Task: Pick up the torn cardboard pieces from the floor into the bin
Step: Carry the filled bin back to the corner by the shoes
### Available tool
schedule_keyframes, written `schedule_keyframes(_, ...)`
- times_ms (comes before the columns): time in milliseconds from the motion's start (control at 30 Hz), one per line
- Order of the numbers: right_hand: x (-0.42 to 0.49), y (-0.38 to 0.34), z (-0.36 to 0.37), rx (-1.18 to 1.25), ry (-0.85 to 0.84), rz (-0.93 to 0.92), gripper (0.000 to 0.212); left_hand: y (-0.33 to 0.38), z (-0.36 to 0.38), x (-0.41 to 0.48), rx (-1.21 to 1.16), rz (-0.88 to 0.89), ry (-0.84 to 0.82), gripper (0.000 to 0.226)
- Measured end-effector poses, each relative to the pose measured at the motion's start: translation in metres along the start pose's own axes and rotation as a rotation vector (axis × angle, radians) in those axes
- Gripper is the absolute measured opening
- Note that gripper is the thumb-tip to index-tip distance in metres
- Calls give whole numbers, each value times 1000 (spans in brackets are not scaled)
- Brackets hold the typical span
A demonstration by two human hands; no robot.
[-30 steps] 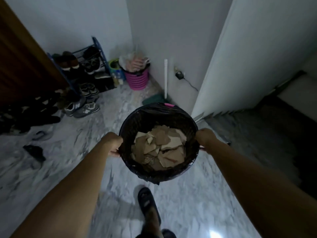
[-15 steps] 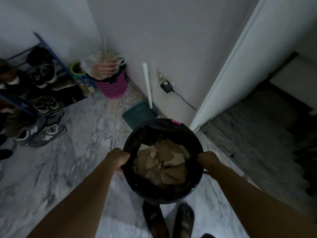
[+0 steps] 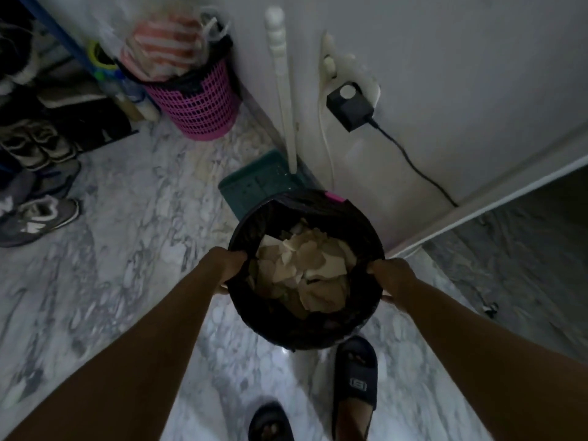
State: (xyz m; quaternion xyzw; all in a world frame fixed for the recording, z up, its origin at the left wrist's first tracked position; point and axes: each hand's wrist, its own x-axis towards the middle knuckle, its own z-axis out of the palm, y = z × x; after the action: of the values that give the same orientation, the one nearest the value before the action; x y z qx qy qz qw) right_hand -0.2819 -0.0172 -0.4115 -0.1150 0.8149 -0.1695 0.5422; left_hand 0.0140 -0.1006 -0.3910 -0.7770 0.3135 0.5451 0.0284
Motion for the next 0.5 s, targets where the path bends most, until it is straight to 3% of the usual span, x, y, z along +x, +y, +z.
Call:
schedule_keyframes(200,31,-15,10,-35,15,-95,43,7,6,42,-13,90,44,47)
schedule_keyframes(300,25,-14,16,-106,33,-224,28,2,11,52,43,204,108,23)
schedule_keyframes(367,23,-9,17,-176,40,-306,55,-2,17,53,72,257,114,21)
schedule_keyframes(433,19,-3,18,-235,48,-359,64,-4,20,48,108,292,113,39)
schedule_keyframes(500,10,-1,17,-269,64,-402,48,0,20,36,135,339,114,50)
